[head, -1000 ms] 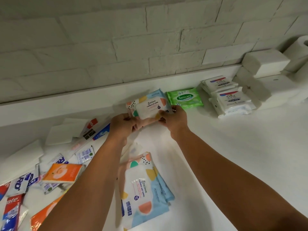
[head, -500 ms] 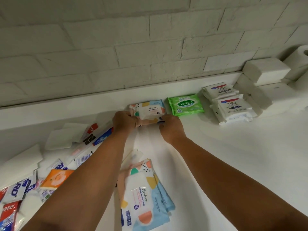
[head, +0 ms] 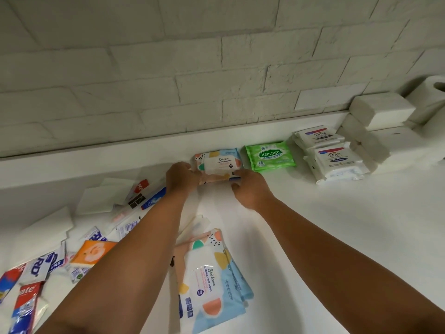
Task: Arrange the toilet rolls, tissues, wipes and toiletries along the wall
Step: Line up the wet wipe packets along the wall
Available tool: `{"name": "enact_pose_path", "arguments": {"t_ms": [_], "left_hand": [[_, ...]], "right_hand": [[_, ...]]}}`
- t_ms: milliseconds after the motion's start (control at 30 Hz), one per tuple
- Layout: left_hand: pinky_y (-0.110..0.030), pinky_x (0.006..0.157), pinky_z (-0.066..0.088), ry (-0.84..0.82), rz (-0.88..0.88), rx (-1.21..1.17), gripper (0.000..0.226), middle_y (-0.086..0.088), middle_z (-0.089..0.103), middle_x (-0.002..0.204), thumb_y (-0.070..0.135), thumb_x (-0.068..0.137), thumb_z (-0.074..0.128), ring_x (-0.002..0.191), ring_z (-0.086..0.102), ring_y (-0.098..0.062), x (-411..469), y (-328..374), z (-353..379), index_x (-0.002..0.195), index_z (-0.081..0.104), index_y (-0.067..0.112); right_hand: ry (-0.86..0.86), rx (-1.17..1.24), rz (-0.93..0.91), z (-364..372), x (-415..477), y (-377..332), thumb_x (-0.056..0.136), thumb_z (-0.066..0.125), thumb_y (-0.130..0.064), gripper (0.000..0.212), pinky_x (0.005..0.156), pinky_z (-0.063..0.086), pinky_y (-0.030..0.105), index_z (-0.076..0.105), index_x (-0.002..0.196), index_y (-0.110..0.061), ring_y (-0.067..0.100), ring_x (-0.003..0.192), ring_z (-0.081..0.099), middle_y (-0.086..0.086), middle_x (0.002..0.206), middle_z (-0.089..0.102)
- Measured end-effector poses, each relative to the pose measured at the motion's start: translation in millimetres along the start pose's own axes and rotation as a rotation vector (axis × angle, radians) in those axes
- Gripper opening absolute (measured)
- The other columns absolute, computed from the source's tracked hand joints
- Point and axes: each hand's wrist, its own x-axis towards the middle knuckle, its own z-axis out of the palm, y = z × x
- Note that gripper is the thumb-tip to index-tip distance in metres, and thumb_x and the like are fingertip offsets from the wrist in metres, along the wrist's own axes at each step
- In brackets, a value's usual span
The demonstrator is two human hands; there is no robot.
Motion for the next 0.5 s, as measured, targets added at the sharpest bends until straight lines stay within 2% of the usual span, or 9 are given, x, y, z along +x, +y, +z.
{"name": "enact_pose_path", "arguments": {"t_ms": [67, 133, 300, 433, 500], "left_hand": [[-0.035, 0.098, 0.048, 0.025, 0.05, 0.016, 0.043, -0.012, 0.065, 0.13, 0.026, 0.091, 0.067, 0.119, 0.06, -0.027, -12, 1, -9, 0.129, 0.063, 0.008], [-0.036, 0.101, 0.049, 0.011, 0.098, -0.018, 0.042, -0.007, 0.066, 0.13, 0.024, 0.09, 0.066, 0.119, 0.061, -0.024, -27, 2, -20, 0.13, 0.062, 0.01], [-0.024, 0.092, 0.046, -0.013, 0.234, -0.049, 0.029, 0.001, 0.07, 0.119, 0.023, 0.088, 0.066, 0.109, 0.064, -0.017, -71, -2, -48, 0.116, 0.069, 0.017], [-0.028, 0.093, 0.051, -0.015, 0.271, -0.137, 0.025, 0.003, 0.071, 0.108, 0.015, 0.088, 0.07, 0.096, 0.067, -0.014, -121, -23, -64, 0.113, 0.07, 0.013], [-0.031, 0.088, 0.054, -0.031, 0.245, -0.158, 0.026, 0.008, 0.068, 0.106, 0.018, 0.088, 0.072, 0.087, 0.065, -0.008, -146, -36, -69, 0.114, 0.069, 0.016]], "right_hand": [[0.032, 0.019, -0.016, -5, -10, -6, 0.091, 0.055, -0.018, 0.033, 0.095, 0.045, 0.025, 0.065, 0.122, -0.012, 0.024, 0.114, 0.06, 0.004, 0.127, 0.065], [0.058, 0.038, -0.045, -8, -20, -12, 0.091, 0.058, -0.02, 0.033, 0.094, 0.046, 0.026, 0.065, 0.122, -0.011, 0.025, 0.114, 0.06, 0.006, 0.126, 0.065], [0.021, 0.059, -0.108, -11, -55, -29, 0.091, 0.062, -0.03, 0.038, 0.093, 0.043, 0.022, 0.063, 0.127, -0.018, 0.021, 0.114, 0.061, 0.002, 0.128, 0.064], [-0.057, 0.123, -0.116, -11, -97, -36, 0.092, 0.063, -0.031, 0.04, 0.091, 0.038, 0.017, 0.06, 0.13, -0.02, 0.016, 0.115, 0.06, -0.004, 0.132, 0.061], [-0.091, 0.143, -0.097, -6, -116, -35, 0.091, 0.064, -0.032, 0.04, 0.09, 0.04, 0.018, 0.06, 0.129, -0.02, 0.015, 0.112, 0.061, -0.004, 0.131, 0.062]]}}
